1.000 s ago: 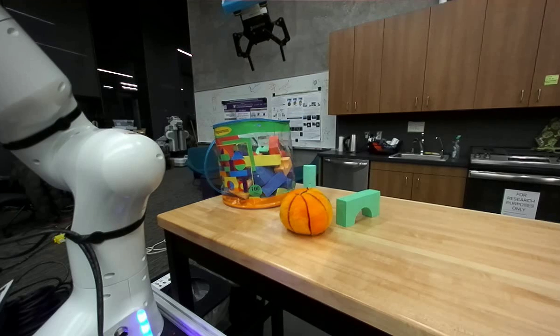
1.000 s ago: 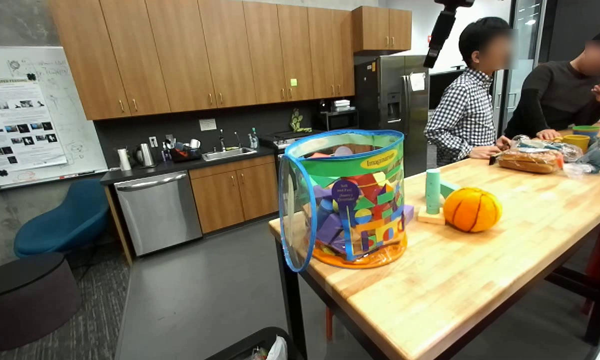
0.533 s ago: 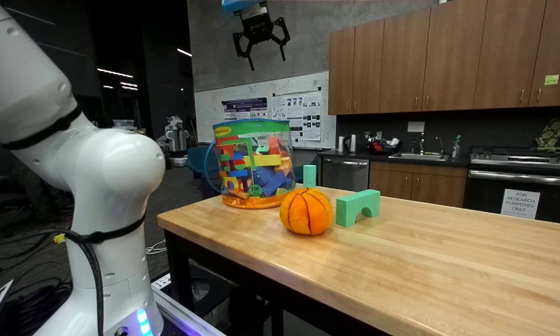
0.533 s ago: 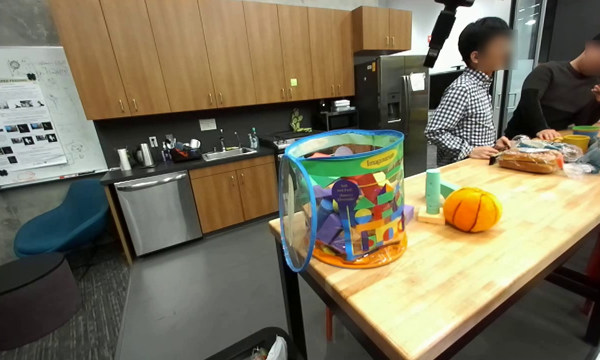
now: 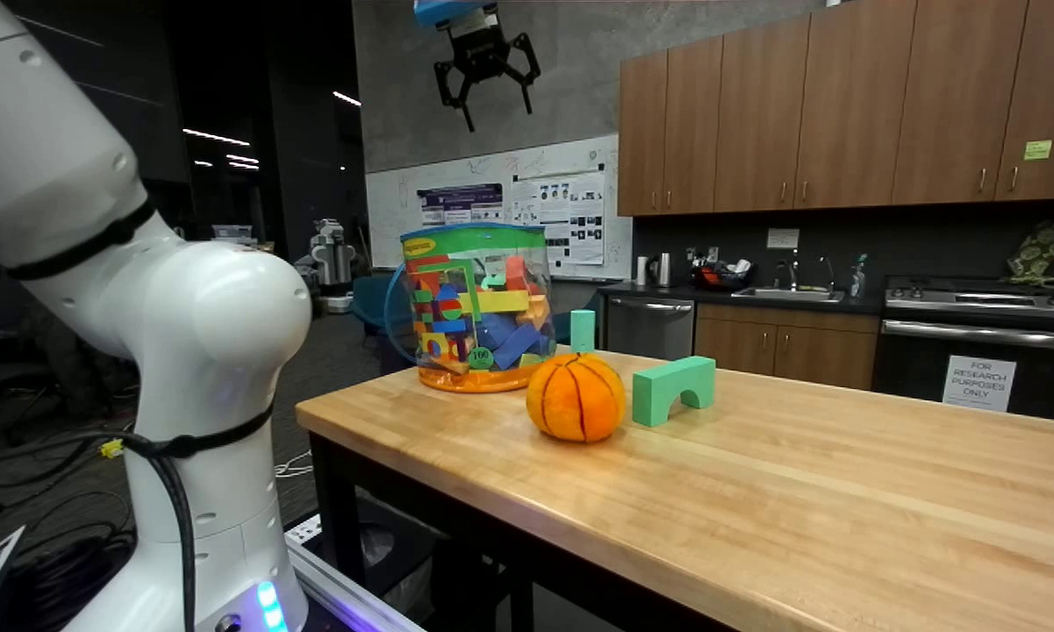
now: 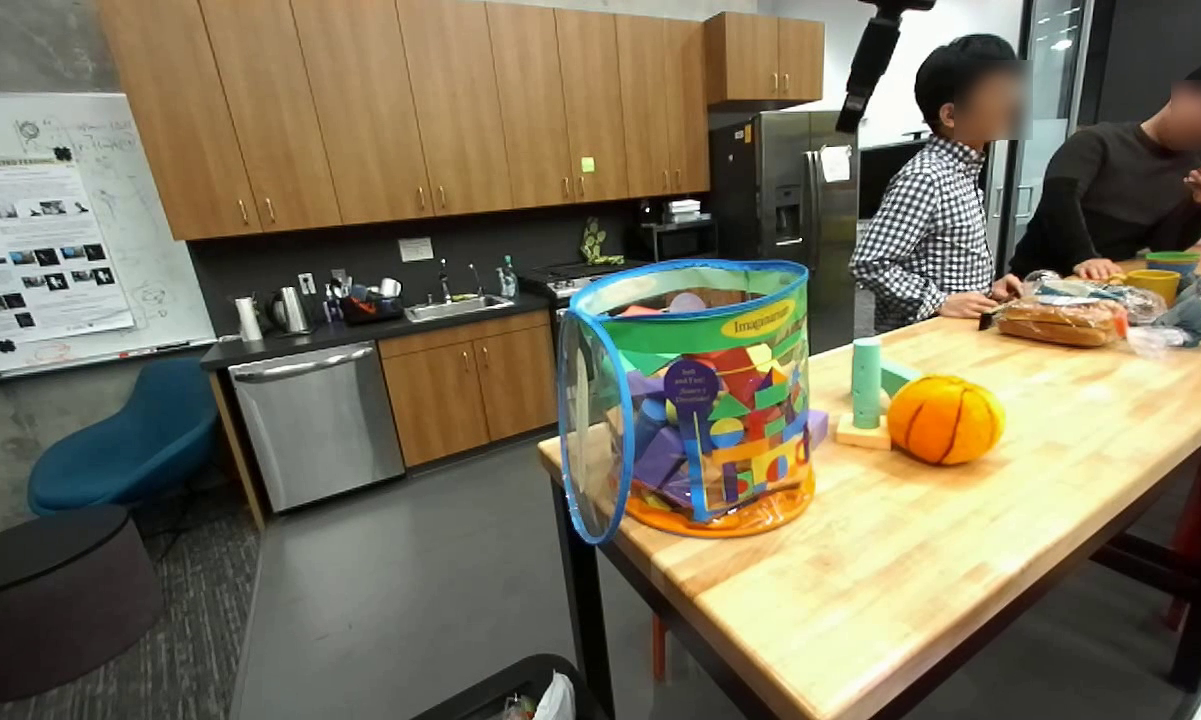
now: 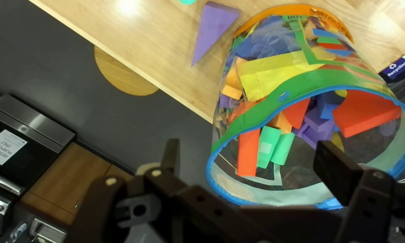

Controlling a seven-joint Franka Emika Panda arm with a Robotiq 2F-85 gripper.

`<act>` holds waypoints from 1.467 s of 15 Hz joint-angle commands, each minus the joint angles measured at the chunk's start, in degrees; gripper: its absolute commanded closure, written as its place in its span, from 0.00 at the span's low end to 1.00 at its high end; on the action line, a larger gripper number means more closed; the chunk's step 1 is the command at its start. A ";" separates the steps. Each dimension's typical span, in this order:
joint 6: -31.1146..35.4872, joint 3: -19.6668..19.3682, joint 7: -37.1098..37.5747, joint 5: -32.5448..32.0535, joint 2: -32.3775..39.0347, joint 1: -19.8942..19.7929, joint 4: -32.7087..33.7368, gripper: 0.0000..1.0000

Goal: Move the orange block from the bag to the table

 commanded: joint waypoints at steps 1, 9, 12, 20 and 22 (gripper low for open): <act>-1.61 2.84 1.89 0.53 5.36 1.18 7.12 0.00; -4.74 11.02 3.80 -0.41 19.87 2.98 23.24 0.00; -5.60 12.64 3.68 0.87 25.11 3.42 26.90 0.00; -6.33 14.48 3.81 3.21 33.74 3.41 28.14 0.00; -7.03 14.50 3.61 3.50 33.97 3.26 26.59 0.00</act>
